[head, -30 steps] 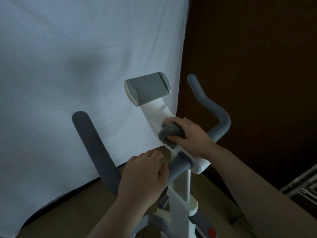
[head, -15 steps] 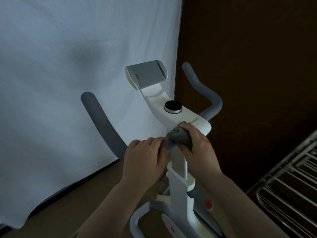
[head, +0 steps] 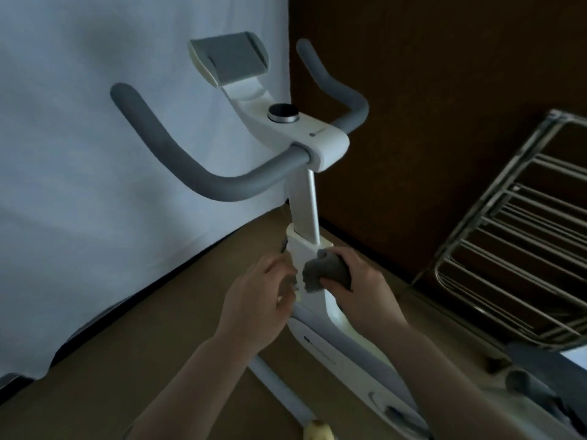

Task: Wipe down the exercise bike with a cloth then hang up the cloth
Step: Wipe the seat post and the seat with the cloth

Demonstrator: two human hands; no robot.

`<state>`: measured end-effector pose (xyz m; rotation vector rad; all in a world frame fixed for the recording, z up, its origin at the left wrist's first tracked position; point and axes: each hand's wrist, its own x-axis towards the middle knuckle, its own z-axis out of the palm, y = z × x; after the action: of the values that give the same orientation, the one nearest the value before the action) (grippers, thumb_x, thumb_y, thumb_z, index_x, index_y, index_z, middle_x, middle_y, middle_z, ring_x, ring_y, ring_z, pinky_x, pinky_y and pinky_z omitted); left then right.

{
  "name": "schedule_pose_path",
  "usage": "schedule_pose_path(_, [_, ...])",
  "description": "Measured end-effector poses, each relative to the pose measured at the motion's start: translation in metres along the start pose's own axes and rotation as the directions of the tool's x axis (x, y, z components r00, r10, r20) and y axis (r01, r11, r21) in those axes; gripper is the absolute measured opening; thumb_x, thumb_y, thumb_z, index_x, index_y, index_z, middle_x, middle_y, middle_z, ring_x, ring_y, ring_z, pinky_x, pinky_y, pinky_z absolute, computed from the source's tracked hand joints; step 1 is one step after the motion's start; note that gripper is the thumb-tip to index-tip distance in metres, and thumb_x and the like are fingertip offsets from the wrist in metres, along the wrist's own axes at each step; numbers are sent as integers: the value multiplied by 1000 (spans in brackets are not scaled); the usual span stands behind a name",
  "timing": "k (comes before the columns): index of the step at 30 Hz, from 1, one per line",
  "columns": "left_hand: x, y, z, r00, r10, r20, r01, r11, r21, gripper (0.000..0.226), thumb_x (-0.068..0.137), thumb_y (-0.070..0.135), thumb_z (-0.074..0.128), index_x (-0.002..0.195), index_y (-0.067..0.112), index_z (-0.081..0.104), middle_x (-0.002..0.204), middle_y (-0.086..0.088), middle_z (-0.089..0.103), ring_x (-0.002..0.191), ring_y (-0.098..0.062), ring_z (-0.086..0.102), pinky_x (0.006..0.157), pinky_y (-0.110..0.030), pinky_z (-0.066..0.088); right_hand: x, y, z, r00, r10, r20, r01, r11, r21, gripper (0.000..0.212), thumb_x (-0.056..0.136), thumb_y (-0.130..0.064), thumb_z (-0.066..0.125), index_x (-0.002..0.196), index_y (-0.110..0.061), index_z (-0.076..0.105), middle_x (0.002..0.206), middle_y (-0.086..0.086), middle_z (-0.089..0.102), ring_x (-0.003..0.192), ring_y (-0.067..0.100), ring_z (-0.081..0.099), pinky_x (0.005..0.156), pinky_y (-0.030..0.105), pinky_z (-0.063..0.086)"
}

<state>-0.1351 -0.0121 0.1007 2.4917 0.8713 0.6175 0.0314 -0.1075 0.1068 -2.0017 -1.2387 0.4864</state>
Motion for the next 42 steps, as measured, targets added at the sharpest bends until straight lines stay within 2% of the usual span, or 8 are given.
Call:
schedule_pose_path(7, [-37,36,27,998,-8,62,7,1000,11,30,92,30,56,121,23,59,119,13,58,79,1,52,60,-4,33,-67,31,-17,997,76,18,-75,997,-36,37,89,-25,64,120,-40,49,111,-12,60,100,8,57,86,33,52])
schedule_pose_path(12, [-73,82,35,998,-56,40,55,998,33,31,93,31,56,123,22,57,119,14,55,83,2,48,62,-4,31,-120,47,-38,997,64,32,-60,993,-102,38,86,-28,65,116,-44,48,107,-15,59,96,8,57,80,32,52])
schedule_pose_path(17, [-131,119,58,995,-53,84,54,998,-15,26,93,33,53,118,27,58,113,17,58,87,0,58,71,-15,49,-184,73,-55,994,100,34,-96,988,-117,41,85,-29,67,121,-39,51,106,-18,57,96,5,54,73,20,42])
schedule_pose_path(25, [-200,137,72,985,-105,139,118,989,-90,26,93,31,55,118,28,59,111,21,57,92,6,55,67,-7,42,-257,83,-43,985,144,99,-133,985,-110,41,81,-34,72,115,-42,52,109,-20,59,101,2,56,85,29,50])
schedule_pose_path(29, [-204,125,75,983,-72,171,93,989,-116,28,93,28,56,121,28,58,113,21,56,95,7,55,69,-8,44,-280,82,-33,982,189,20,-183,969,-165,51,77,-33,75,121,-40,50,113,-17,57,101,5,53,81,22,43])
schedule_pose_path(34, [-221,120,86,973,-73,221,106,984,-144,25,92,28,57,117,30,59,112,23,54,99,4,56,74,-16,50,-303,92,-32,959,281,-39,-284,951,-123,53,70,-37,78,113,-40,47,108,-12,59,100,9,55,83,30,49])
schedule_pose_path(38, [-239,152,98,964,-56,259,110,974,-199,22,93,27,56,115,30,59,109,20,56,101,3,57,78,-21,52,-326,96,-52,959,270,-91,-279,954,-112,47,69,-35,78,108,-38,52,103,-15,60,95,5,54,75,20,43])
schedule_pose_path(42, [-232,195,107,957,15,289,47,978,-204,24,94,28,55,117,26,60,113,17,58,98,0,59,82,-26,53,-346,108,-86,956,264,-127,-279,952,-122,46,69,-36,77,107,-40,52,101,-14,61,92,6,55,74,26,46])
